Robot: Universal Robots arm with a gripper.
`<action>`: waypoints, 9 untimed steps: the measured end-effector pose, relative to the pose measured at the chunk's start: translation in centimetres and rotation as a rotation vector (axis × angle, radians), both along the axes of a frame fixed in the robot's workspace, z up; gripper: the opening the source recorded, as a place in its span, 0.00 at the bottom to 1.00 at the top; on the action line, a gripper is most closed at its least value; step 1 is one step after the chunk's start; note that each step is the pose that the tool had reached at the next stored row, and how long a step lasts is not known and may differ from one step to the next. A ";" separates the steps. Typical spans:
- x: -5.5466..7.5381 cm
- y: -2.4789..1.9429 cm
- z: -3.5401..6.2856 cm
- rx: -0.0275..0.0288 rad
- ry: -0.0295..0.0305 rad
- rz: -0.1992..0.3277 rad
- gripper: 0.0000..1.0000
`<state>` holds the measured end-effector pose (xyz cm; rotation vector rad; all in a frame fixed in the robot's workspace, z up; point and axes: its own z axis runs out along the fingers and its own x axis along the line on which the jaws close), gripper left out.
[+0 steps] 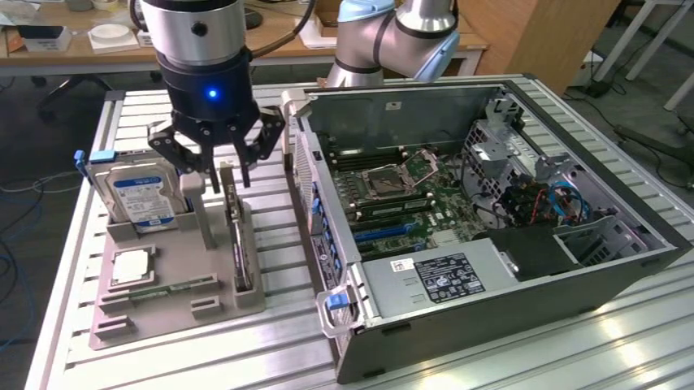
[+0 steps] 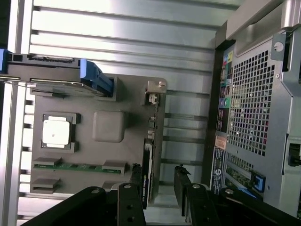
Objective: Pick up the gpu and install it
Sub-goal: 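Pick up the gpu and move the gpu toward the slot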
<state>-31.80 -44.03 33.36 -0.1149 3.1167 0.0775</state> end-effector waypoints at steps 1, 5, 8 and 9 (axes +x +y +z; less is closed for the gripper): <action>0.0 0.00 -0.09 0.0000 0.0000 0.000 0.42; 0.0 0.00 -0.47 0.0004 0.0000 0.000 0.42; 0.0 -0.01 -0.69 0.0005 0.0000 0.000 0.42; 0.0 -0.01 -0.75 0.0006 0.0000 0.000 0.42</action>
